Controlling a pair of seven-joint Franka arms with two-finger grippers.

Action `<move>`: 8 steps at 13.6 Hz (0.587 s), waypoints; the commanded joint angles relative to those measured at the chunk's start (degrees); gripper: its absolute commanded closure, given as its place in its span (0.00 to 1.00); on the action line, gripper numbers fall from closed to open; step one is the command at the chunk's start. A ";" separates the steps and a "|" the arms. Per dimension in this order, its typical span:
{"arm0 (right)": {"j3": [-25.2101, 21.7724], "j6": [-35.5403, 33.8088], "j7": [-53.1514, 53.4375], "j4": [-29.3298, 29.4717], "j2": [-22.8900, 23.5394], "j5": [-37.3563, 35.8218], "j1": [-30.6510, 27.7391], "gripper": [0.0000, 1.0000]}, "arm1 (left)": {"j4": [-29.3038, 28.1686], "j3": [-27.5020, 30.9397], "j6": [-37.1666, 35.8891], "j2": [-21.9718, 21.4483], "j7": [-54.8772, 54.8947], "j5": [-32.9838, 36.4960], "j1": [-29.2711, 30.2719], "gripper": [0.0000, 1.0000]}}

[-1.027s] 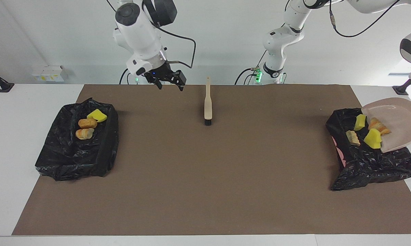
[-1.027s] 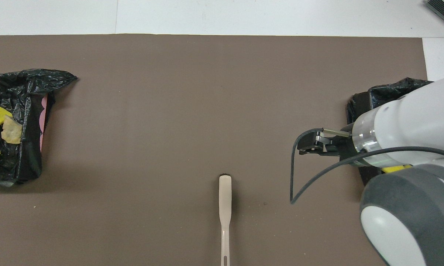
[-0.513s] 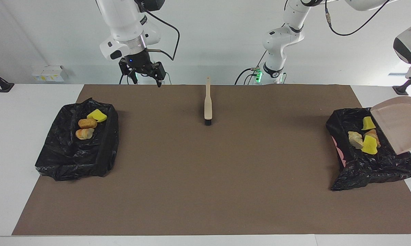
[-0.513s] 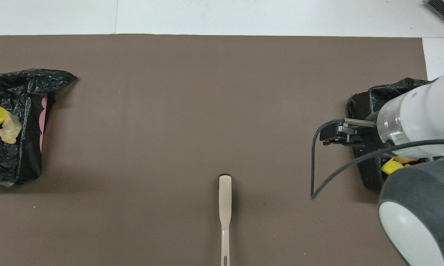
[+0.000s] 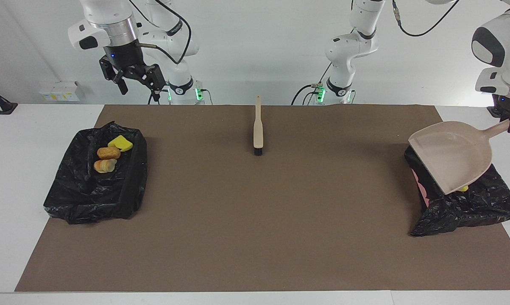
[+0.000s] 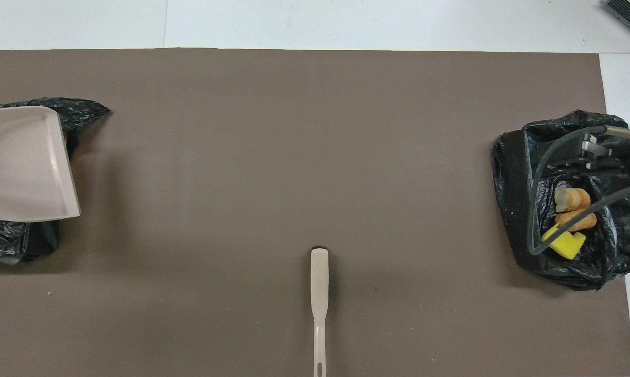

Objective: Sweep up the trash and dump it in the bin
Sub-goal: 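Bring the empty dustpan back and lower it onto the table with the left gripper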

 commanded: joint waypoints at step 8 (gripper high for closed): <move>0.34 -2.03 -1.96 -0.28 -0.56 0.13 -2.71 0.00 | -12.82 0.59 -2.45 -8.94 -47.53 -14.18 -20.29 1.00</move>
